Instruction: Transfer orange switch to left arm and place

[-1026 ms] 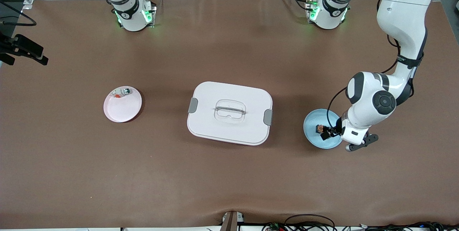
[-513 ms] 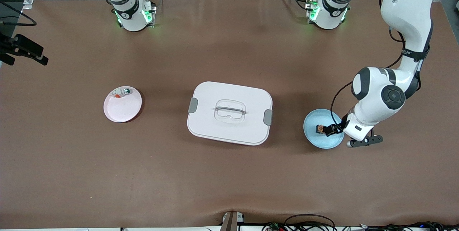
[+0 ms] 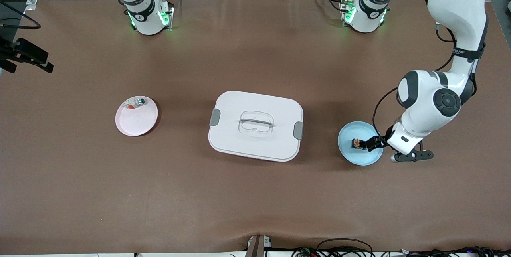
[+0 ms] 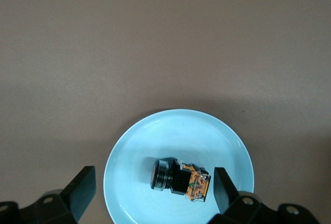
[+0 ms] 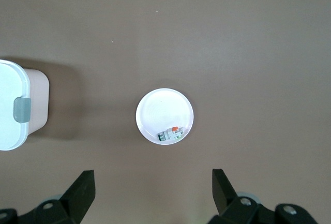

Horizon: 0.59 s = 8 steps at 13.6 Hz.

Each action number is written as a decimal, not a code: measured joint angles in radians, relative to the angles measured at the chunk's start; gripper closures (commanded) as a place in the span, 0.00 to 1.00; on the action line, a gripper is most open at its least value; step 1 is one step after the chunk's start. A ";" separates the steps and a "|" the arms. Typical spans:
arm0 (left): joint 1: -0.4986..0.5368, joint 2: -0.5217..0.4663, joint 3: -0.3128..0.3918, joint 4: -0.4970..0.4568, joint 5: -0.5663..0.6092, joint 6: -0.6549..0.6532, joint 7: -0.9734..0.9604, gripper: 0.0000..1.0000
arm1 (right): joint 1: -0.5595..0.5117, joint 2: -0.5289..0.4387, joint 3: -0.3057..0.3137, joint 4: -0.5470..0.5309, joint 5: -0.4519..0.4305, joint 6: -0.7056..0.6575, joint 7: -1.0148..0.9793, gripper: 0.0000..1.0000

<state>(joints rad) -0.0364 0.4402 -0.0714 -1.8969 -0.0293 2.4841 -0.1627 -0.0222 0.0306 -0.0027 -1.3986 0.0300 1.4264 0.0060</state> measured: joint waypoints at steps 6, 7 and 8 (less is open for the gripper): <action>0.002 -0.032 0.010 0.000 0.000 0.000 0.003 0.00 | 0.000 0.000 0.000 0.000 0.000 0.000 0.000 0.00; 0.002 -0.034 0.010 0.000 0.000 0.000 0.005 0.00 | 0.000 0.000 -0.001 0.000 0.000 0.000 0.000 0.00; 0.002 -0.035 0.010 0.001 0.000 0.000 0.005 0.00 | 0.000 0.000 -0.001 0.000 0.000 0.000 0.000 0.00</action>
<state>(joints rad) -0.0340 0.4053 -0.0613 -1.8961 -0.0293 2.4840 -0.1577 -0.0222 0.0306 -0.0042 -1.3987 0.0300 1.4264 0.0060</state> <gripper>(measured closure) 0.000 0.000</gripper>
